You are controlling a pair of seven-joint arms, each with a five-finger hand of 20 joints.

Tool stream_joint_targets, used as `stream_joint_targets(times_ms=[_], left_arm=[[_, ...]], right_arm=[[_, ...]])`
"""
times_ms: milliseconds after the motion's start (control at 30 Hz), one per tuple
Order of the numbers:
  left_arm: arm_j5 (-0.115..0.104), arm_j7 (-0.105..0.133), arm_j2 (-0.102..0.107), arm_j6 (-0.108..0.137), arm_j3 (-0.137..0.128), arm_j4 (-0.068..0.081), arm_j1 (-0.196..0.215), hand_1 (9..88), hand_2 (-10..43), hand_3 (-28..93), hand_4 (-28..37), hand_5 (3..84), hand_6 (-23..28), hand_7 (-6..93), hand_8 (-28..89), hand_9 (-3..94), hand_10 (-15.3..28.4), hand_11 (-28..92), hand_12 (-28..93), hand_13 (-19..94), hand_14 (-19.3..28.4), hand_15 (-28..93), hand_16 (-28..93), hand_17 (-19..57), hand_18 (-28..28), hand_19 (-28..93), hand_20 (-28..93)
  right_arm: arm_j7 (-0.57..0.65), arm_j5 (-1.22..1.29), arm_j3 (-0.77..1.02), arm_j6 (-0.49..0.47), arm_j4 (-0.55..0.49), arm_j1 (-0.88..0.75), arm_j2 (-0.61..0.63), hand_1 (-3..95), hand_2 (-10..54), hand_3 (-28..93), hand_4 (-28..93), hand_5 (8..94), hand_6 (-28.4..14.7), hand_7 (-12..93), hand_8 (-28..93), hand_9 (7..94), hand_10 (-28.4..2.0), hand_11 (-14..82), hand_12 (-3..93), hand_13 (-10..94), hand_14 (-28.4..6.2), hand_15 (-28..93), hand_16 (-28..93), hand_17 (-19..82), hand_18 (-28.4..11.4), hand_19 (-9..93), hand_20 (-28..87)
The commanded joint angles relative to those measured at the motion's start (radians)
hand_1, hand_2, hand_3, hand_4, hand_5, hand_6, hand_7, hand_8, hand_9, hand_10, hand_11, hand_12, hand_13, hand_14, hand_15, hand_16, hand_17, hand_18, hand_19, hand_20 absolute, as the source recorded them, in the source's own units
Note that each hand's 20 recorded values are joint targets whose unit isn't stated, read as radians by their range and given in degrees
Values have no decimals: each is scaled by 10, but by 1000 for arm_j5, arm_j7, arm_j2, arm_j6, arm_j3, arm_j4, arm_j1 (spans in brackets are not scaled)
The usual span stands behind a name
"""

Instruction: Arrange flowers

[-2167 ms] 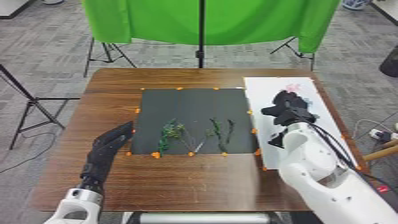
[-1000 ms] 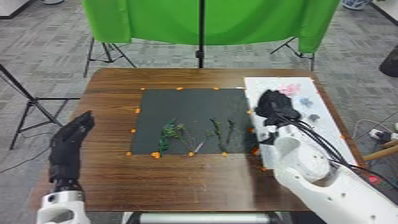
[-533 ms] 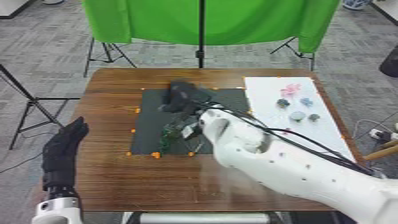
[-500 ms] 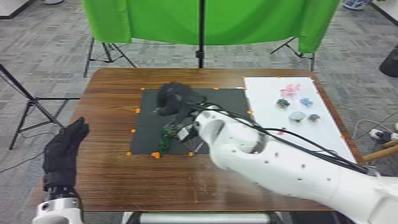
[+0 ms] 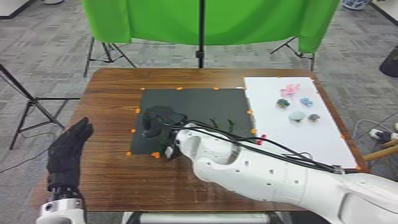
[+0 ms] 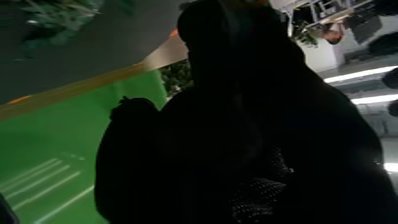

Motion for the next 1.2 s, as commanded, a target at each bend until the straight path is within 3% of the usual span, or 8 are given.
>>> stream_joint_targets(times_ms=[33, 100, 200, 333, 567, 767, 967, 1200], left_arm=[[15, -8, 4, -31, 18, 17, -7, 202, 6, 693, -283, 474, 34, 109, -57, 425, 121, 126, 132, 306, 144, 121, 42, 26, 121, 22, 187], [36, -9, 6, -47, 16, 23, -12, 214, -34, 698, -281, 473, 34, 109, -56, 423, 120, 125, 133, 306, 144, 121, 43, 26, 122, 21, 187], [38, -5, 9, -58, 16, 28, -18, 270, -92, 675, -239, 466, 34, 108, -55, 419, 118, 123, 135, 305, 145, 118, 47, 25, 125, 18, 188], [56, -10, 14, -62, 12, 32, -23, 310, -95, 627, -216, 451, 31, 111, -55, 412, 114, 122, 139, 305, 143, 115, 50, 23, 129, 13, 186], [51, -3, 8, -63, 12, 29, -16, 322, -95, 611, -212, 443, 29, 114, -56, 408, 112, 122, 140, 304, 141, 113, 53, 20, 131, 15, 187], [48, -9, 0, -60, 4, 22, -1, 318, -95, 612, -214, 444, 30, 116, -57, 407, 111, 122, 140, 303, 141, 113, 55, 17, 132, 18, 190], [51, -7, -6, -63, 6, 21, -6, 315, -95, 614, -215, 446, 30, 115, -57, 407, 111, 122, 140, 304, 141, 115, 58, 16, 133, 20, 191], [46, -15, -8, -58, -9, 12, 12, 311, -95, 618, -214, 450, 30, 116, -58, 409, 111, 123, 140, 304, 142, 117, 57, 15, 133, 20, 191]], right_arm=[[13, -65, -18, 43, 10, 22, -4, 628, -95, 531, -165, 743, -5, 211, 115, 847, -87, 91, 448, 921, -11, 577, 356, 686, -80, 932, 550], [24, -78, -26, 45, 5, 27, 2, 627, -95, 530, -164, 737, -2, 209, 112, 840, -89, 90, 448, 920, -11, 577, 356, 685, -80, 932, 548], [37, -77, -24, 21, -3, 29, 10, 620, -95, 526, -161, 720, 2, 200, 101, 819, -92, 86, 447, 917, -11, 576, 354, 684, -79, 932, 545], [43, -84, -26, 4, -12, 32, 18, 613, -95, 511, -152, 688, 10, 189, 86, 791, -95, 87, 443, 912, -12, 573, 354, 681, -75, 932, 530], [63, -111, -16, -34, -18, 32, 17, 559, -95, 581, -182, 642, 24, 174, -72, 729, -113, 153, 384, 908, -12, 570, 350, 676, -73, 932, 518], [73, -121, 34, -122, -67, 19, 44, 505, -95, 651, -202, 591, 26, 159, -101, 691, -130, 217, 295, 908, -14, 567, 351, 677, -71, 932, 509], [93, -128, 197, -62, -248, -41, 184, 472, -95, 648, -202, 557, 19, 142, -98, 664, -144, 217, 253, 900, -22, 547, 346, 664, -78, 932, 476], [188, -126, 635, -205, -467, -301, 471, 423, -95, 640, -178, 525, -9, 106, -76, 614, -168, 175, 249, 808, -68, 560, 342, 566, -135, 932, 484]])
